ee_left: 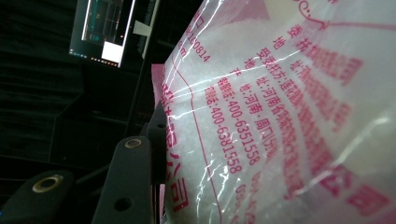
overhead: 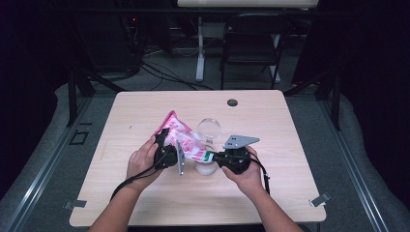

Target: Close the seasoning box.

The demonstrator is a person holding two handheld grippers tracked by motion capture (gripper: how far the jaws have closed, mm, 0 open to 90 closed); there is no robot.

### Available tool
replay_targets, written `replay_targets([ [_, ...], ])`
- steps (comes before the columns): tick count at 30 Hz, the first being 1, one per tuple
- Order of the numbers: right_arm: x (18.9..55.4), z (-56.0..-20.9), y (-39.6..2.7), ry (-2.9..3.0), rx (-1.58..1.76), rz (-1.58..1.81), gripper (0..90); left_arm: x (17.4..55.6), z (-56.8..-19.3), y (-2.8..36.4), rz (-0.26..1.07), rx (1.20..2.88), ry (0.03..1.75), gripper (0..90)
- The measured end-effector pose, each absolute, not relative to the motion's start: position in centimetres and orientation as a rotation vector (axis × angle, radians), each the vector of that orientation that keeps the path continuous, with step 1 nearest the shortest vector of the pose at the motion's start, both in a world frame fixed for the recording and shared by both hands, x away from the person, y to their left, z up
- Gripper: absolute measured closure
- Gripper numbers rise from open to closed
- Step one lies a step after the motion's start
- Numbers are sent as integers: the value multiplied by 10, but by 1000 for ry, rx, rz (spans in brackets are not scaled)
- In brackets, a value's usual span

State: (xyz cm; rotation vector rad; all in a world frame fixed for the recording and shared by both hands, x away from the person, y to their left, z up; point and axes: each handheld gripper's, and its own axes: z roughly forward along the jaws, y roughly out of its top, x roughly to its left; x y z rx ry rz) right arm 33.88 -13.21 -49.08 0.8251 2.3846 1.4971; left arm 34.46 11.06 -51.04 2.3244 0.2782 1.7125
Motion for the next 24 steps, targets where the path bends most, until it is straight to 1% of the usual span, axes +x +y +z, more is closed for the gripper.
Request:
replay_targets([
  [24, 343, -498, -135, 2401, 861, 1468, 900, 344, -500, 105, 1775, 2331, 213, 589],
])
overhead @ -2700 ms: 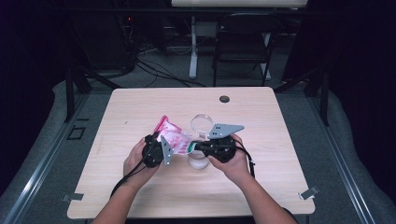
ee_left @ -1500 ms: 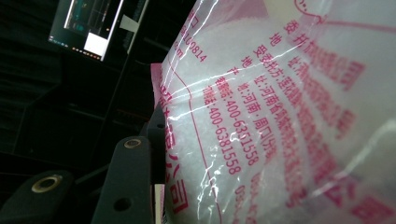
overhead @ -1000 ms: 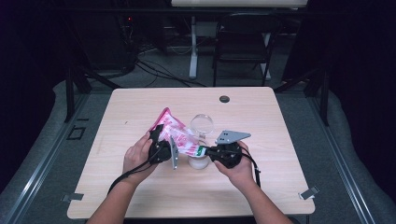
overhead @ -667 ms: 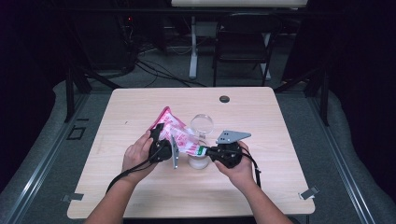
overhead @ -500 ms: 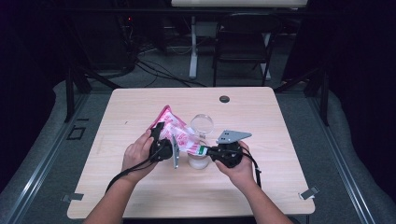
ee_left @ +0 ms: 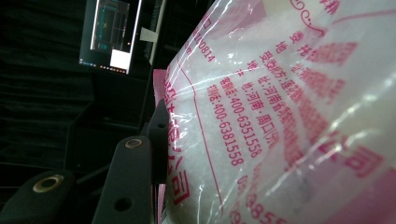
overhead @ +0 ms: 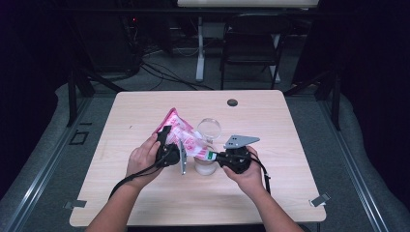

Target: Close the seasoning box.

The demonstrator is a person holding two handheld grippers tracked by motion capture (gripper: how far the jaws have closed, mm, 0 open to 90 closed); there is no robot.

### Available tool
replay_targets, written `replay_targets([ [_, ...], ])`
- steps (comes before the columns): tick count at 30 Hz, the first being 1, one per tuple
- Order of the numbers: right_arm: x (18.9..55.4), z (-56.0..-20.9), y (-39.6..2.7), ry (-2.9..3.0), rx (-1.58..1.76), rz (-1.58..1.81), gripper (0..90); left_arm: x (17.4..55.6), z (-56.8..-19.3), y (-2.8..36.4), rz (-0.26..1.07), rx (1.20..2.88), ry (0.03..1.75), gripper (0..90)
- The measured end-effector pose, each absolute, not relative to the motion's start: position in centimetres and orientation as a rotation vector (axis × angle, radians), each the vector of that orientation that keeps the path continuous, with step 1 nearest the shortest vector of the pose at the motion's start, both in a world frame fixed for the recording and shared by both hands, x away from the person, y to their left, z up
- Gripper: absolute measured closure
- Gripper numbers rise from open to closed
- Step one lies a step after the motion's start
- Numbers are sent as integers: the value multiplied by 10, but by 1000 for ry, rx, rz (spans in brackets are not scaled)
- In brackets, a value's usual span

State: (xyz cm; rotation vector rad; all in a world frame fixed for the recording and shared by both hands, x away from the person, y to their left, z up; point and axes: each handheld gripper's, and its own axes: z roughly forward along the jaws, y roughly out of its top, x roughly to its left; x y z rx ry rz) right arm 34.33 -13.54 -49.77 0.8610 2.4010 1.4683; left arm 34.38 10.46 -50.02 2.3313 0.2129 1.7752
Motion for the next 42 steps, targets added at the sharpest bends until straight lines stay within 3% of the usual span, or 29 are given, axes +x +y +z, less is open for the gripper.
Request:
replay_targets([
  [42, 345, -507, -131, 2441, 860, 1419, 900, 337, -494, 103, 1838, 2288, 164, 595],
])
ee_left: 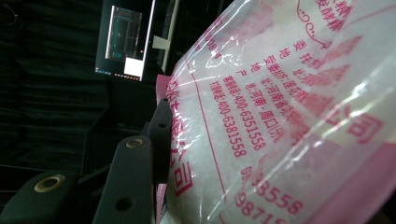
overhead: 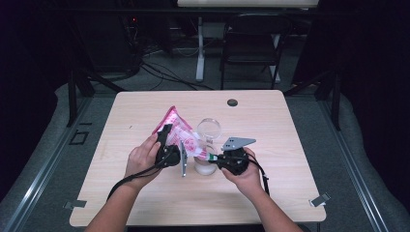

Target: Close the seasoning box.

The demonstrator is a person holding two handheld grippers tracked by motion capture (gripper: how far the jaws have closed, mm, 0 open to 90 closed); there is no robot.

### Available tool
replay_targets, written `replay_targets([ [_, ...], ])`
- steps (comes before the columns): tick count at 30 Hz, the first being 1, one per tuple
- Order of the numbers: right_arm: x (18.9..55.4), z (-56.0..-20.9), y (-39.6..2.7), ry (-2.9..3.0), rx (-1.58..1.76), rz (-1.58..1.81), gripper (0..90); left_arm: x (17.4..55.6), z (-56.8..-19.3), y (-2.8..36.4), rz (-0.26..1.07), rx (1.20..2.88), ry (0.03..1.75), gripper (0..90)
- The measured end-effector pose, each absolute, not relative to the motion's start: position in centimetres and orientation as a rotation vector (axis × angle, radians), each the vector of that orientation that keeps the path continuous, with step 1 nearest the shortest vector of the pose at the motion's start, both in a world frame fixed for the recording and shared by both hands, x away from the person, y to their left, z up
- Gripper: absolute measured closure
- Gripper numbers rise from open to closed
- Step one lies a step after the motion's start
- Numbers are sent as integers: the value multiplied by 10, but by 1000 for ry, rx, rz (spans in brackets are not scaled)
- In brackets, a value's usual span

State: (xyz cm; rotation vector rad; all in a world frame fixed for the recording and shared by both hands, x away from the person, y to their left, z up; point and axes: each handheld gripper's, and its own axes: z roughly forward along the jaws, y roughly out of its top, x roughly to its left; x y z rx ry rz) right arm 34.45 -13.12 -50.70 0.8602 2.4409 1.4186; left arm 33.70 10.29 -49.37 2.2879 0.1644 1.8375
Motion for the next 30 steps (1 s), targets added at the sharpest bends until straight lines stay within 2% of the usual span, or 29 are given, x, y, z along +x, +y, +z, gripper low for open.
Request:
replay_targets([
  [30, 339, -510, -125, 2462, 844, 1385, 900, 330, -487, 101, 1879, 2262, 121, 598],
])
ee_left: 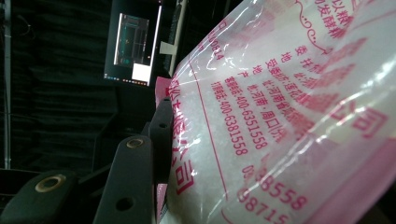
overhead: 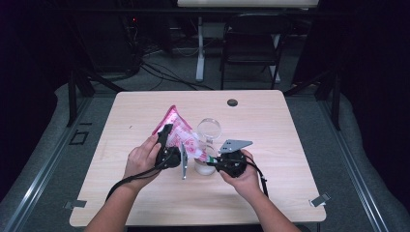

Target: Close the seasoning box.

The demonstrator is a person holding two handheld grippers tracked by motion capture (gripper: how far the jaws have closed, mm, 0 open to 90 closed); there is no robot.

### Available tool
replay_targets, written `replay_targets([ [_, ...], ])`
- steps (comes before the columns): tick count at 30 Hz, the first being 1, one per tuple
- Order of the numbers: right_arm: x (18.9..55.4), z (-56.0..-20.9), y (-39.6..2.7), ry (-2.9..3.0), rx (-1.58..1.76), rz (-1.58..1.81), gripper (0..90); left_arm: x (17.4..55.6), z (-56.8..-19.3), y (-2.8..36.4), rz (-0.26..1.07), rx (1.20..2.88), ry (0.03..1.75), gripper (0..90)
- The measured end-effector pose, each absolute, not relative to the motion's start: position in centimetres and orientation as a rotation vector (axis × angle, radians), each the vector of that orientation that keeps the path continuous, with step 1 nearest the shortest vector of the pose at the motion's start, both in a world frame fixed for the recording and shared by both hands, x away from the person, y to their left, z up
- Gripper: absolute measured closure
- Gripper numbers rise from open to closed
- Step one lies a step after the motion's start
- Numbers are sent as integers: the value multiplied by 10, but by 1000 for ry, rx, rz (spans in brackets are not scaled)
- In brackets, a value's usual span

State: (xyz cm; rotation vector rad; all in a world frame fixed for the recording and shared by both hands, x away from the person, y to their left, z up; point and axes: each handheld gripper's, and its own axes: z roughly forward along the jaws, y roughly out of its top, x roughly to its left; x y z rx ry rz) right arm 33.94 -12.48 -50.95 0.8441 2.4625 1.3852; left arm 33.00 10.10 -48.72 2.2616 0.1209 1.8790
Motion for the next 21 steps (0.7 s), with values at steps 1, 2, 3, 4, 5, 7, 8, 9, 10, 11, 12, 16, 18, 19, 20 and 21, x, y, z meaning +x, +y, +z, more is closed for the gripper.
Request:
replay_targets([
  [1, 340, -510, -125, 2465, 842, 1385, 900, 330, -487, 101, 1881, 2260, 121, 598],
  [2, 340, -510, -125, 2465, 842, 1386, 900, 330, -487, 100, 1880, 2258, 122, 598],
  [3, 340, -510, -125, 2463, 843, 1387, 900, 330, -487, 100, 1879, 2252, 122, 598],
  [4, 340, -510, -125, 2463, 844, 1386, 900, 330, -487, 100, 1882, 2247, 117, 598],
  [5, 340, -510, -125, 2463, 843, 1386, 900, 330, -486, 100, 1884, 2247, 116, 598],
  [7, 340, -510, -125, 2462, 844, 1389, 900, 330, -486, 99, 1884, 2249, 113, 598],
  [8, 340, -510, -125, 2462, 844, 1388, 900, 330, -485, 99, 1885, 2249, 113, 599],
  [9, 340, -510, -125, 2464, 843, 1389, 900, 330, -485, 99, 1885, 2248, 113, 599],
  [10, 340, -510, -125, 2463, 843, 1390, 900, 330, -485, 99, 1886, 2247, 113, 598],
  [11, 340, -510, -125, 2462, 844, 1389, 900, 330, -485, 99, 1888, 2247, 111, 598],
  [12, 340, -510, -125, 2463, 843, 1384, 900, 330, -484, 99, 1891, 2245, 110, 599],
  [16, 340, -510, -125, 2462, 843, 1384, 900, 330, -484, 98, 1888, 2240, 110, 599],
  [18, 340, -510, -125, 2462, 843, 1387, 900, 330, -483, 98, 1893, 2235, 105, 598],
  [19, 340, -510, -125, 2462, 843, 1385, 900, 330, -483, 97, 1892, 2236, 105, 598],
  [20, 340, -510, -125, 2462, 843, 1384, 900, 330, -483, 97, 1892, 2236, 105, 599],
  [21, 340, -510, -125, 2461, 843, 1384, 900, 330, -483, 97, 1892, 2235, 105, 599],
])
